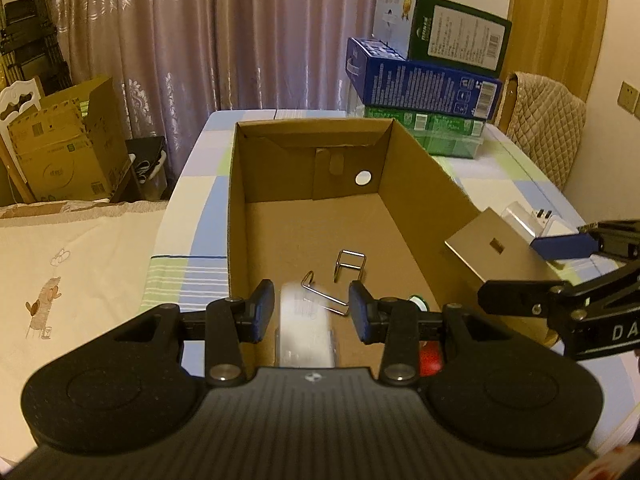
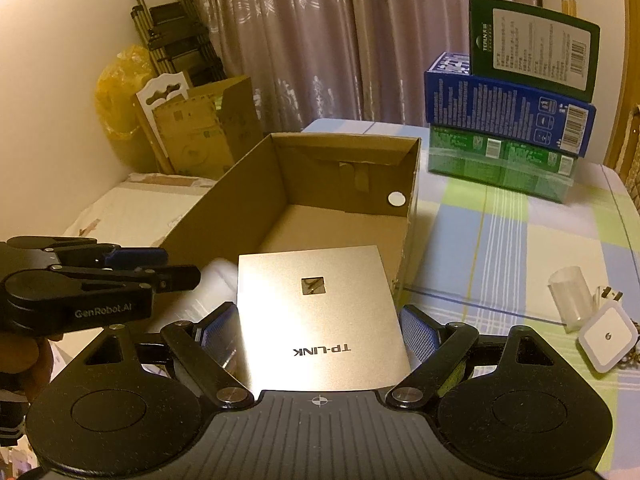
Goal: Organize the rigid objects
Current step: 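Open both tools to drop the remote and router into the box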
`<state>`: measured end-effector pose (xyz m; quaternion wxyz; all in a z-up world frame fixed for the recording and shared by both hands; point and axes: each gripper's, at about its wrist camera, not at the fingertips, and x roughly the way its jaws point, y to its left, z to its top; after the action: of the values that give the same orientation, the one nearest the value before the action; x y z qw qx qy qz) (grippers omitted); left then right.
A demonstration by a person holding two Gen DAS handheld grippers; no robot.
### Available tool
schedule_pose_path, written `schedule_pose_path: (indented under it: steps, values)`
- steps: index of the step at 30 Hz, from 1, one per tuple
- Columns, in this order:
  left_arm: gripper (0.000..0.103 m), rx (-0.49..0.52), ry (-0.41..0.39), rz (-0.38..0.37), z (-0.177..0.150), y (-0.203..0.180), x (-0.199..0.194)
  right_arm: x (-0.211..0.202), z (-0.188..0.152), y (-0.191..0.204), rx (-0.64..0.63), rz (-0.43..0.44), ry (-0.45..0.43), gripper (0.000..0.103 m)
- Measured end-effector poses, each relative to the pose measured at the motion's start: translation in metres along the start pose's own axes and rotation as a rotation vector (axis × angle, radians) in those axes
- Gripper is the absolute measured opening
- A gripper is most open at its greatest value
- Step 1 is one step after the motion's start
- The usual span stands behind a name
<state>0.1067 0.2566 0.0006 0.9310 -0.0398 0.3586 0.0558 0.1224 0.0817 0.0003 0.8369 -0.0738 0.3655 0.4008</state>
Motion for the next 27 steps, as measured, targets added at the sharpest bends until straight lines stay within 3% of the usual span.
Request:
schedule_pose_path:
  steps: [27]
  values:
    - [0.035,-0.027,-0.021,0.001,0.000,0.002,-0.014,0.006,-0.002,0.003,0.029,0.026,0.004,0.084]
